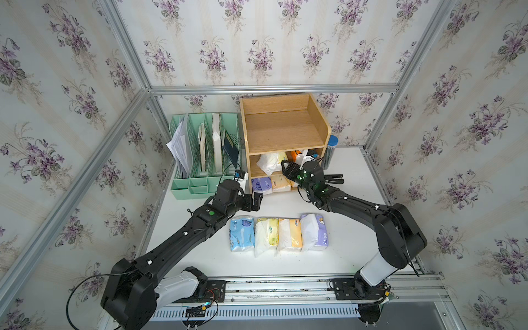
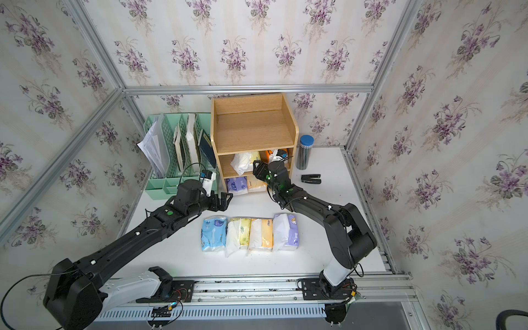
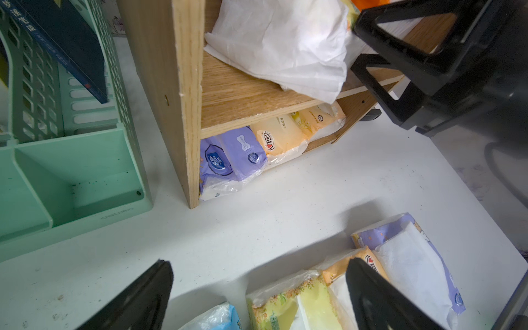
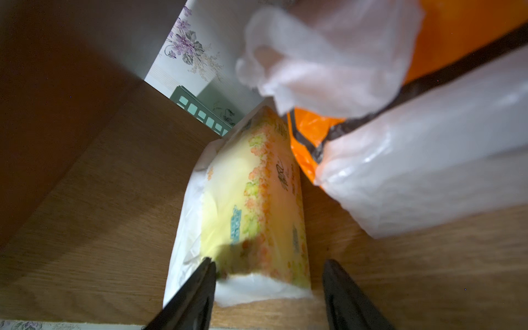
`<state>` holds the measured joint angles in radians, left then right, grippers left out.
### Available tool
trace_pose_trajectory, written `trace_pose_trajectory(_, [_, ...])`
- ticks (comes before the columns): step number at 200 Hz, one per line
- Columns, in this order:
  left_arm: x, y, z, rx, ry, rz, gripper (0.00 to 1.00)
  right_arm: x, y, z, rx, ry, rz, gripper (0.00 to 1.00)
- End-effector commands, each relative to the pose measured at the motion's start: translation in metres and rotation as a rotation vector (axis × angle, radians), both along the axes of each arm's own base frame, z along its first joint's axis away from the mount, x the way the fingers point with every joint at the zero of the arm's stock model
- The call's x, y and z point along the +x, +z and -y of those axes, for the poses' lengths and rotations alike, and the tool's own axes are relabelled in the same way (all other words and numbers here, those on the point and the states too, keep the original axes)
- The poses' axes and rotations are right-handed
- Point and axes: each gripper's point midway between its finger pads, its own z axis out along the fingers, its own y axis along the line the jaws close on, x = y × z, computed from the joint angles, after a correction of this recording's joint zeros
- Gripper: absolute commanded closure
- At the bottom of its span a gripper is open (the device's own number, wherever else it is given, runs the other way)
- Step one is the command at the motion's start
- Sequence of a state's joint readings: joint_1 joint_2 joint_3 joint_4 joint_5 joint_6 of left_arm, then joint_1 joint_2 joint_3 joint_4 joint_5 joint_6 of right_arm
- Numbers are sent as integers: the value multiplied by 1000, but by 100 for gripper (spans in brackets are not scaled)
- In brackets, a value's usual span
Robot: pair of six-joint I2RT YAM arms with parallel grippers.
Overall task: Remove the tissue boxes from the shelf
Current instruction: Pick up a box of tissues from the shelf.
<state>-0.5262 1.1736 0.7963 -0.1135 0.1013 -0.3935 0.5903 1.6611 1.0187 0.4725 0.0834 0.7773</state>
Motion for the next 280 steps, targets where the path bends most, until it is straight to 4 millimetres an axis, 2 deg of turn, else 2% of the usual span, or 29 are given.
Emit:
trace_pose_trajectory(1, [6, 6, 6, -23, -12, 22, 1, 3, 15, -11, 45, 43, 80, 35])
trace_pose_trajectory(34, [9, 1, 8, -16, -12, 15, 1, 7, 10, -20, 43, 81, 99, 35])
trace_pose_trajectory(56, [11, -3, 9, -10, -13, 12, 1, 8, 6, -24, 41, 95, 104, 40])
trace_pose_trajectory(78, [12, -7, 10, -7, -15, 3, 1, 8, 4, -25, 40, 99, 112, 55])
trace_pose_trajectory(94, [13, -9, 10, -6, -15, -1, 1, 8, 5, -25, 35, 101, 114, 70])
trace_pose_trajectory(135, [13, -6, 9, -8, -6, 0, 1, -2, 22, -25, 30, 140, 139, 92])
trace_pose_trajectory(179, [9, 9, 4, -37, 19, 13, 1, -25, 32, -26, 28, 214, 134, 97])
trace_pose_trajectory(223, [3, 14, -6, -32, 61, 10, 1, -48, 27, -25, 17, 287, 111, 98])
trace_pose_trajectory(252, [-2, 19, -14, -65, 100, 23, 1, -66, 22, -20, 2, 320, 100, 99])
trace_pose_trajectory(280, [-9, 19, -13, -107, 106, 18, 0, -84, 18, -9, -40, 339, 85, 99])
